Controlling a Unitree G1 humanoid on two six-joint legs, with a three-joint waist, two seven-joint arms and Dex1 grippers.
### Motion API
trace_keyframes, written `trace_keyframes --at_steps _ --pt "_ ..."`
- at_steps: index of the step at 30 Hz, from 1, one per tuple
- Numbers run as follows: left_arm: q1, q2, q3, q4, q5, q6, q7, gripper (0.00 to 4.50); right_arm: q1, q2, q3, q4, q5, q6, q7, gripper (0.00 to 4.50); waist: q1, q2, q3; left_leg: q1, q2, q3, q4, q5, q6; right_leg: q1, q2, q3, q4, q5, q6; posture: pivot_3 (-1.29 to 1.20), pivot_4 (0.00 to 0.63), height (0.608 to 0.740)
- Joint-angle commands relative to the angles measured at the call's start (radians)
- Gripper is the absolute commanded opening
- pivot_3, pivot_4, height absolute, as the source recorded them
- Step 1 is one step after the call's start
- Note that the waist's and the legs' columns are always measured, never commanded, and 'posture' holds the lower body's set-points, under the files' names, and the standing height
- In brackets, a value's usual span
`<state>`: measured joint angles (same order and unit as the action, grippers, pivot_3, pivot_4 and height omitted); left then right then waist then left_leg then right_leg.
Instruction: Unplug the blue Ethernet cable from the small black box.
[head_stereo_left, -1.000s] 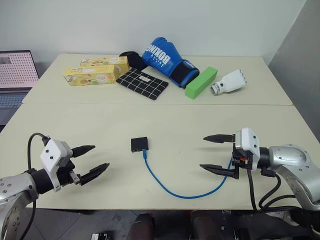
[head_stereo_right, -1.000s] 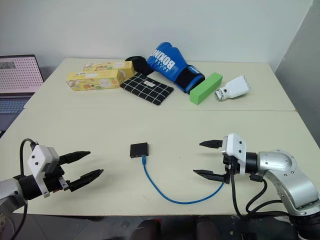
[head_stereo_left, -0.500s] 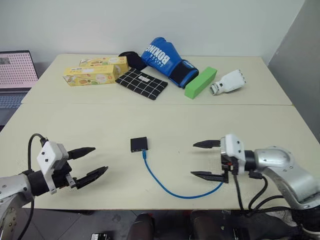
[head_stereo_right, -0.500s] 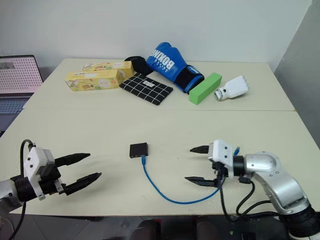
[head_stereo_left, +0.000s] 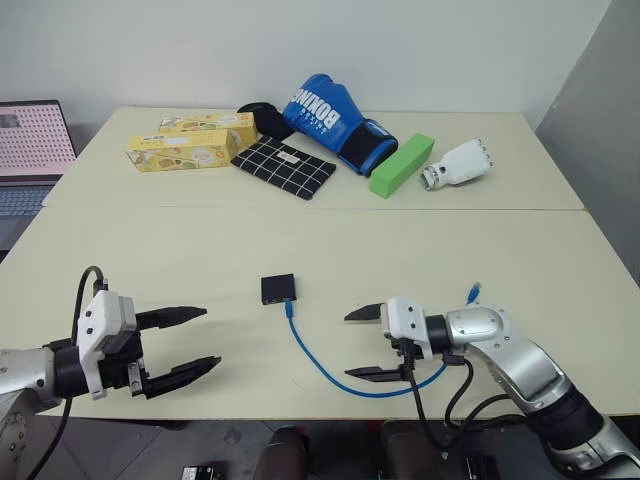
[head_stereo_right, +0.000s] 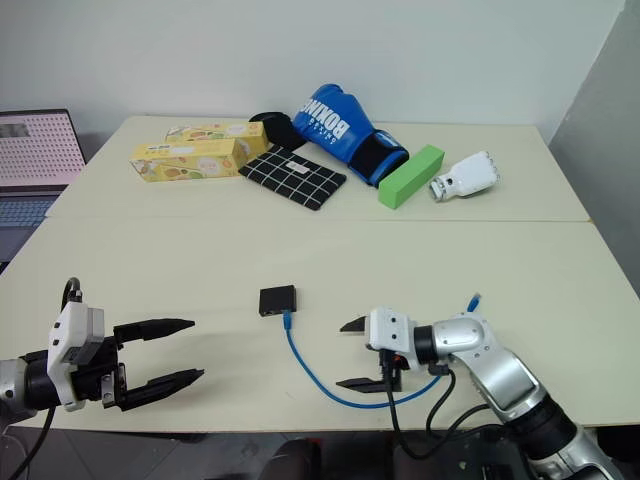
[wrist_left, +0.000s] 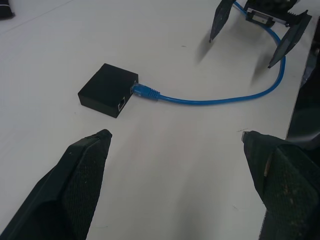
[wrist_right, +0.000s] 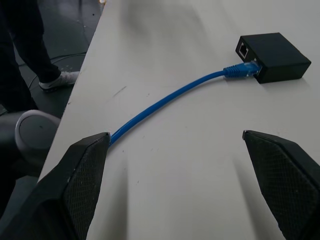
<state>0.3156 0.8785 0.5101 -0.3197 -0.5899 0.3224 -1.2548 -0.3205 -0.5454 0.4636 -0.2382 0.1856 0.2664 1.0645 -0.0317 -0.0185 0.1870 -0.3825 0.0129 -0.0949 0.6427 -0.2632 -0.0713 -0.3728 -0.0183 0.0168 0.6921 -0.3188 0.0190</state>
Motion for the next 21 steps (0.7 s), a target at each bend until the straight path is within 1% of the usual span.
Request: trace_keyframes --at_steps 1,6,11,15,16,21 --pt "0.02 0.007 0.044 -0.034 -0.011 -0.012 -0.002 4.47 -0.007 0.021 0.053 0.014 -0.04 -0.052 0.024 4.5 0.0 0.0 0.0 0.0 0.0 0.0 0.0 0.0 0.0 0.0 0.0 0.0 0.0 0.0 0.0 0.0 0.15 0.74" --pt "0.051 0.013 0.064 -0.047 -0.022 0.002 -0.008 4.47 -0.018 0.079 0.111 0.046 -0.118 -0.041 -0.029 4.5 0.0 0.0 0.0 0.0 0.0 0.0 0.0 0.0 0.0 0.0 0.0 0.0 0.0 0.0 0.0 0.0 0.15 0.74" --pt "0.052 0.032 0.078 -0.045 -0.027 0.014 -0.022 4.47 0.014 0.078 0.136 0.044 -0.18 -0.05 -0.059 4.5 0.0 0.0 0.0 0.0 0.0 0.0 0.0 0.0 0.0 0.0 0.0 0.0 0.0 0.0 0.0 0.0 0.15 0.74" --pt "0.032 0.042 0.074 -0.034 -0.025 0.019 -0.026 4.5 0.007 0.083 0.127 0.055 -0.207 -0.027 -0.085 3.76 0.0 0.0 0.0 0.0 0.0 0.0 0.0 0.0 0.0 0.0 0.0 0.0 0.0 0.0 0.0 0.0 0.15 0.74" --pt "0.026 0.043 0.071 -0.032 -0.024 0.019 -0.026 4.5 -0.002 0.085 0.126 0.06 -0.214 -0.014 -0.089 3.47 0.0 0.0 0.0 0.0 0.0 0.0 0.0 0.0 0.0 0.0 0.0 0.0 0.0 0.0 0.0 0.0 0.15 0.74" --pt "0.01 0.038 0.061 -0.03 -0.019 0.017 -0.024 4.5 -0.023 0.088 0.126 0.062 -0.234 0.025 -0.103 2.31 0.0 0.0 0.0 0.001 0.0 0.0 0.0 0.0 0.0 0.0 0.0 0.0 0.001 0.0 0.0 0.0 0.15 0.74"
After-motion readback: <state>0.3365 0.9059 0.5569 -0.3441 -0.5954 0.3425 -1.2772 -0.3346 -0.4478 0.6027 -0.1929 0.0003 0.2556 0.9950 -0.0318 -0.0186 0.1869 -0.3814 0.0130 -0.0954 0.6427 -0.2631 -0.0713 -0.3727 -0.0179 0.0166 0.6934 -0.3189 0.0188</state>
